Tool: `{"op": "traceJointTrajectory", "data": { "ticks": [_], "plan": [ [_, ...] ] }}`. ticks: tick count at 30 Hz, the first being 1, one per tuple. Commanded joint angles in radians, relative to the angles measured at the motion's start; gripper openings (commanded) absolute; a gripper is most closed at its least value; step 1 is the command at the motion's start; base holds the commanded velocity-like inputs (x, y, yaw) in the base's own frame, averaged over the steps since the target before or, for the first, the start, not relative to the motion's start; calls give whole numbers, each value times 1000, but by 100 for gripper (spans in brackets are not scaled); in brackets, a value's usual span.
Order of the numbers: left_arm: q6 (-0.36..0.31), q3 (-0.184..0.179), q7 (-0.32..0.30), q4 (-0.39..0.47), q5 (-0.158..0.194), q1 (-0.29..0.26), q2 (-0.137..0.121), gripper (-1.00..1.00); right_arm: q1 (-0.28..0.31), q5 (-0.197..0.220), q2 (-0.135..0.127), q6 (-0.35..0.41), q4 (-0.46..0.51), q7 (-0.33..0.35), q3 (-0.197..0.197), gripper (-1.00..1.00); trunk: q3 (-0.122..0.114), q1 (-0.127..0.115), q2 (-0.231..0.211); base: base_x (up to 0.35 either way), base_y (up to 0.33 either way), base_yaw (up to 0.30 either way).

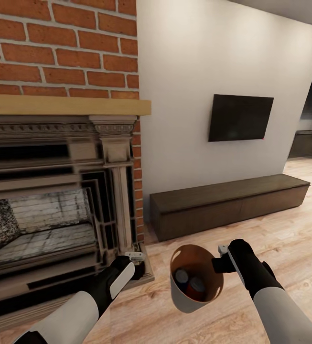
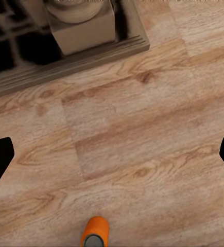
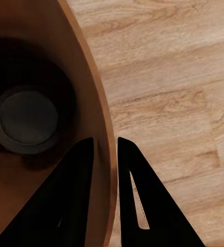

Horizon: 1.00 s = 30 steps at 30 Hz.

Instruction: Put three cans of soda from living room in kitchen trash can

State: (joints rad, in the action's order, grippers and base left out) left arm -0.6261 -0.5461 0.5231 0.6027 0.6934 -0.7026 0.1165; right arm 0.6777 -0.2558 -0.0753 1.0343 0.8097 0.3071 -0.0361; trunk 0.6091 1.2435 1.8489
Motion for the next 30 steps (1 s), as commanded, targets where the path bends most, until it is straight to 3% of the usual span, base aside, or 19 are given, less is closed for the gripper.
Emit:
{"op": "traceJointTrajectory", "data": {
  "ticks": [1,18,30],
  "plan": [
    [1,0,0,0,0,0,0,100,0,18,-1,2,0,6,-2,-100,0,0,0,-1,5,0],
    [-9,1,0,0,2,0,11,100,0,21,-6,-8,1,5,-9,-100,0,0,0,0,1,0],
    [2,8,-2,-26,8,4,3,100,-7,21,-1,-13,-2,-5,-12,-100,0,0,0,0,0,0]
  ]
}}
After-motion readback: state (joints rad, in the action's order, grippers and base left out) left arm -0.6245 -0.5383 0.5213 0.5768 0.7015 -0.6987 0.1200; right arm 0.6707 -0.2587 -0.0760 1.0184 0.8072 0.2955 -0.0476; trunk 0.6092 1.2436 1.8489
